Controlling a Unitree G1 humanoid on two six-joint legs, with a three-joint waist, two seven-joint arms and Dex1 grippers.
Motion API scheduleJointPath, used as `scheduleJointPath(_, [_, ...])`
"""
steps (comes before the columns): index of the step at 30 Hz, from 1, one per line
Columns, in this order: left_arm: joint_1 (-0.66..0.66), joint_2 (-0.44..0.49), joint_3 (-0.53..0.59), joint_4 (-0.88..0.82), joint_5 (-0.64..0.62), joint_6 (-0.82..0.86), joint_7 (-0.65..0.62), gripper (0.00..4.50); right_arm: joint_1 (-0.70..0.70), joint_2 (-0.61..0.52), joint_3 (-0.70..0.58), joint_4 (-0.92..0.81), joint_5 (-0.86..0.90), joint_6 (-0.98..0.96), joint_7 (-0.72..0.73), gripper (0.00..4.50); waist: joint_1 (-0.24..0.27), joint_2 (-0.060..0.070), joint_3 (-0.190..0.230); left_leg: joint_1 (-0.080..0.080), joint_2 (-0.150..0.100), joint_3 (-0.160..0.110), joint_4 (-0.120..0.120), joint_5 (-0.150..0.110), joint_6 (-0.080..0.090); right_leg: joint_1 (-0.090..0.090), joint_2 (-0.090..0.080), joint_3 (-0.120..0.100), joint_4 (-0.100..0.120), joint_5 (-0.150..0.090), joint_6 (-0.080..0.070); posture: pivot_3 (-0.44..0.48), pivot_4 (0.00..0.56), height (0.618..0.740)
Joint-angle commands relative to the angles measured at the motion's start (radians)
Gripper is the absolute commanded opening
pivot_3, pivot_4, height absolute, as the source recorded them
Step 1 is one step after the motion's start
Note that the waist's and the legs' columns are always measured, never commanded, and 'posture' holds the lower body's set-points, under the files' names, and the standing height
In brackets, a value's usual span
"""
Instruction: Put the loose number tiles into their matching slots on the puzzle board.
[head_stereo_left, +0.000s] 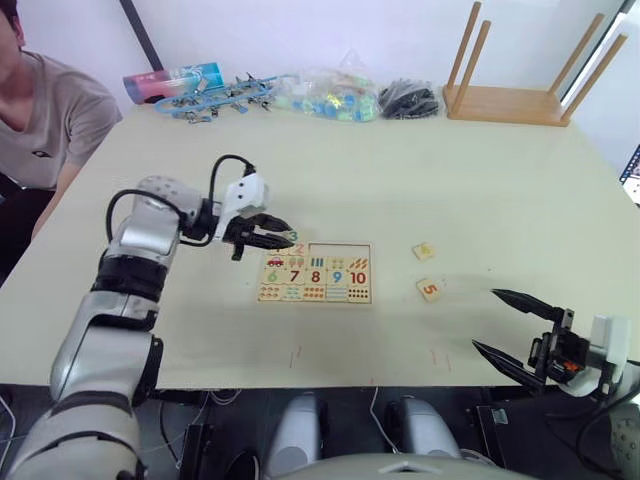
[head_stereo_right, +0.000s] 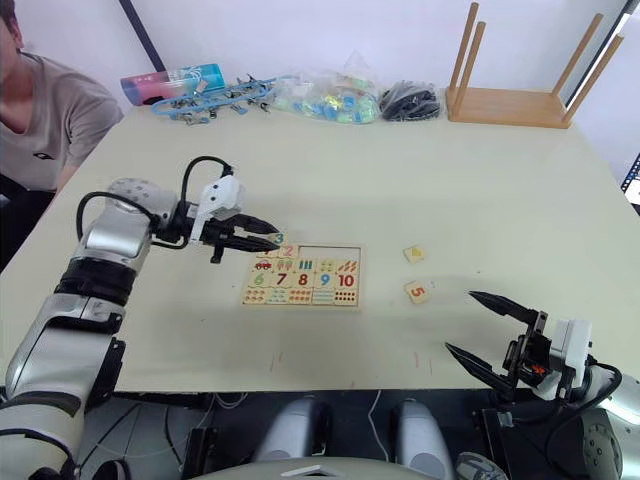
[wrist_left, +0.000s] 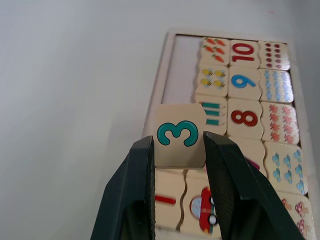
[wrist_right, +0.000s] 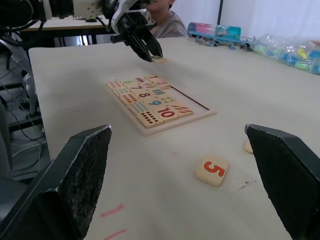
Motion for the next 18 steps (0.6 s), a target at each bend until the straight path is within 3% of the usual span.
scheduleJointPath(1, [-0.067, -0.044, -0.048, 0.043, 0.049, -0.03, -0.017, 0.92, 0.006, 0.011, -0.008, -0.02, -0.001, -0.032, -0.011, 4.5, 0.0, 0.0, 0.0, 0.0, 0.0, 0.0, 0.0, 0.0, 0.0, 0.0, 0.0, 0.0, 0.0, 0.0, 0.0, 0.0, 0.15, 0.737])
scheduleJointPath(18, [-0.188, -0.149, -0.127, 0.245, 0.209, -0.149, 0.054, 0.92, 0.021, 0.021, -0.002, -0.027, -0.018, -0.063, -0.044, 4.5, -0.001, -0.001, 0.001, -0.001, 0.0, -0.003, 0.0, 0.0, 0.0, 0.0, 0.001, 0.0, 0.0, 0.0, 0.0, 0.0, 0.15, 0.737])
